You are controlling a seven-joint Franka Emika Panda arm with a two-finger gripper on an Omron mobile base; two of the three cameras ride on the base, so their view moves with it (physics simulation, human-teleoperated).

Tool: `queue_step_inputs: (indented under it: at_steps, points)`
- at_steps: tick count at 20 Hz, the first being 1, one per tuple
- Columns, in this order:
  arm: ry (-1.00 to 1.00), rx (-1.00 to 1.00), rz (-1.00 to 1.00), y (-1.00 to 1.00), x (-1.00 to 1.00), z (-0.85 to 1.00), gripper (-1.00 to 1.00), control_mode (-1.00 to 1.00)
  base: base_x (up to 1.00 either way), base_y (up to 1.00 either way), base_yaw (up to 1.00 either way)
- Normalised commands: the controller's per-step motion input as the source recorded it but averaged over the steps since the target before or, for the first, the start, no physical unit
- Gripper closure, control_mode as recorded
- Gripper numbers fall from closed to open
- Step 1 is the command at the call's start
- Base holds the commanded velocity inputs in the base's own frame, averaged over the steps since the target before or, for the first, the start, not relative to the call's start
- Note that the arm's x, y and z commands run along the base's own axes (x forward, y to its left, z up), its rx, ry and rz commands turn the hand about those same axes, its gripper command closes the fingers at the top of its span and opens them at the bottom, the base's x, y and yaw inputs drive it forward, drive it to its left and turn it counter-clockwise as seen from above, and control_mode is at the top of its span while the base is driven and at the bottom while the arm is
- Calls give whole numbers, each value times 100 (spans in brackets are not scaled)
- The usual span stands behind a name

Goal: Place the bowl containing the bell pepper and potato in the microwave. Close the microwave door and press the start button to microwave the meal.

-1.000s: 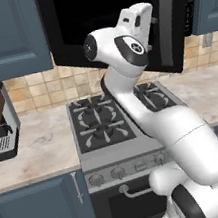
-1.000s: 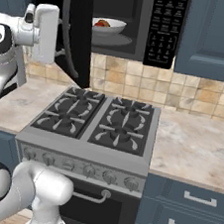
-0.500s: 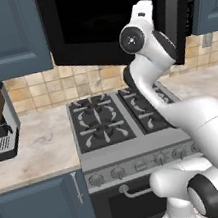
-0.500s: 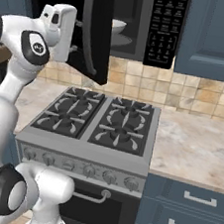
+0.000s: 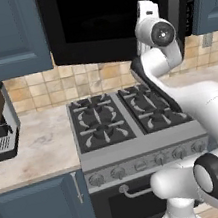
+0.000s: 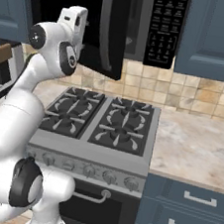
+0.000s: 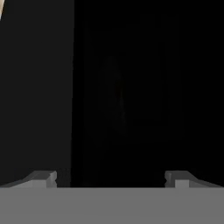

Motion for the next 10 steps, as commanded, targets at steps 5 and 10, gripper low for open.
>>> queue_step_inputs:
  at_steps: [5, 10]
  points:
    - [0, 0, 20, 9, 41, 0, -100, -100, 0, 0, 0]
    - [0, 0, 11, 8, 40, 1, -100, -100, 0, 0, 0]
